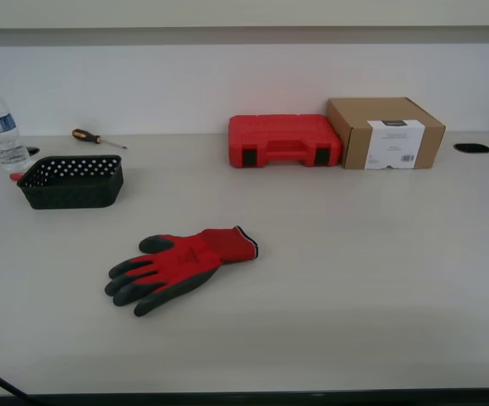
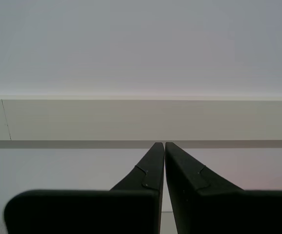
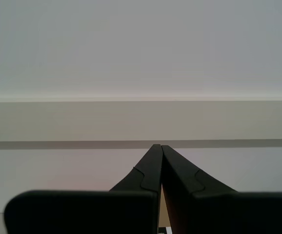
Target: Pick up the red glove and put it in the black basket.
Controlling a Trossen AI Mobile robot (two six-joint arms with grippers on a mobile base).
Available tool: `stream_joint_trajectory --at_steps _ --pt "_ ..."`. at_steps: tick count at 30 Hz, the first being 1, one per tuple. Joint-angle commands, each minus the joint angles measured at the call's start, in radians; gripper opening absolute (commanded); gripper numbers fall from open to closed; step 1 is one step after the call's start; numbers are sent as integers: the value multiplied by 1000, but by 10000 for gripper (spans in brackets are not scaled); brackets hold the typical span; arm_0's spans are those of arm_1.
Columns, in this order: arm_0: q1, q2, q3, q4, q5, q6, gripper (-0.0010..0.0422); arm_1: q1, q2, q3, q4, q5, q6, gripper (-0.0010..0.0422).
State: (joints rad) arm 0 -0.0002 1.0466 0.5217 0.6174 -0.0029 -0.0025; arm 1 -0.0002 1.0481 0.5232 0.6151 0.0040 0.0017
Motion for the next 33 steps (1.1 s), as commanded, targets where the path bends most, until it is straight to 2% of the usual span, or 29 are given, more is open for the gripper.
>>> stream_joint_trajectory --at_steps 1,18,23,28,33 --pt "0 0 1 3 0 3 0 0 0 0 3 0 -1 0" --pt "0 0 1 3 0 3 0 -1 0 0 -5 3 -14 0" --pt "0 0 1 2 0 3 0 -2 0 0 -121 92 -50 0" --pt "0 0 1 2 0 3 0 -2 0 -5 -303 108 -72 0" --pt "0 0 1 3 0 3 0 -3 0 -53 -324 196 -96 6"
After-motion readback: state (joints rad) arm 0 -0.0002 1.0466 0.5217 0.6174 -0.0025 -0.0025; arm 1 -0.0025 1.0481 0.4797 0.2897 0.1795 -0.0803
